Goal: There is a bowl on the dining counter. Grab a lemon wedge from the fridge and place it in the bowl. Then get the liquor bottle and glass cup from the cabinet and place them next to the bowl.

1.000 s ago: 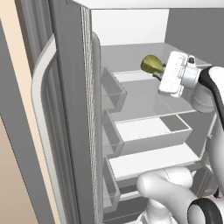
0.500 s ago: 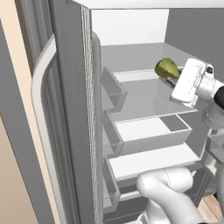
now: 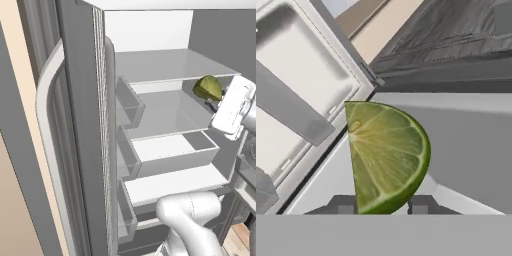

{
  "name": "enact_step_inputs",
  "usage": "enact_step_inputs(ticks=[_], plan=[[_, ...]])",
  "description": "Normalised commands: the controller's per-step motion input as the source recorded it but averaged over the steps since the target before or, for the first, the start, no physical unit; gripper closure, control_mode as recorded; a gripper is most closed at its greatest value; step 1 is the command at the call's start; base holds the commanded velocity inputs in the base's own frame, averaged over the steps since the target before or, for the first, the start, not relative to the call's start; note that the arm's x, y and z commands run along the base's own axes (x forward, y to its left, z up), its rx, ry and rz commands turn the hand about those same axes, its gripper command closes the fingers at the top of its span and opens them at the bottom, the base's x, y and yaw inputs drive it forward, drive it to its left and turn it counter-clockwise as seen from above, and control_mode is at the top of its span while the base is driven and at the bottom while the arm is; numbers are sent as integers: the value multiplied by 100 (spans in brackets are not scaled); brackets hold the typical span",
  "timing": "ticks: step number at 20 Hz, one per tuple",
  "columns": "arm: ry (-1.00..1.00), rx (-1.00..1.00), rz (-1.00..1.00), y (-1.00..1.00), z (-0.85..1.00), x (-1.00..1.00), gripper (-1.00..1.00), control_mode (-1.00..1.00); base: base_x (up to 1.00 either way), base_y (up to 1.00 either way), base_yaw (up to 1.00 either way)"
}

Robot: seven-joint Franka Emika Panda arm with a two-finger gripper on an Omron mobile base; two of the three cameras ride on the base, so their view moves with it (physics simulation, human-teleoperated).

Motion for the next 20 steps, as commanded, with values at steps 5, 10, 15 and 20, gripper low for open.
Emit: enact_step_inputs(ticks=[5,10,15,20], plan=[[-12,3,0,0,0,-64,100,-100,0,0,0],[0,0,0,0,0,0,100,100,-68,0,0],[0,0,0,0,0,0,100,100,-98,0,5],[0,0,0,0,0,0,100,100,-89,12,23]])
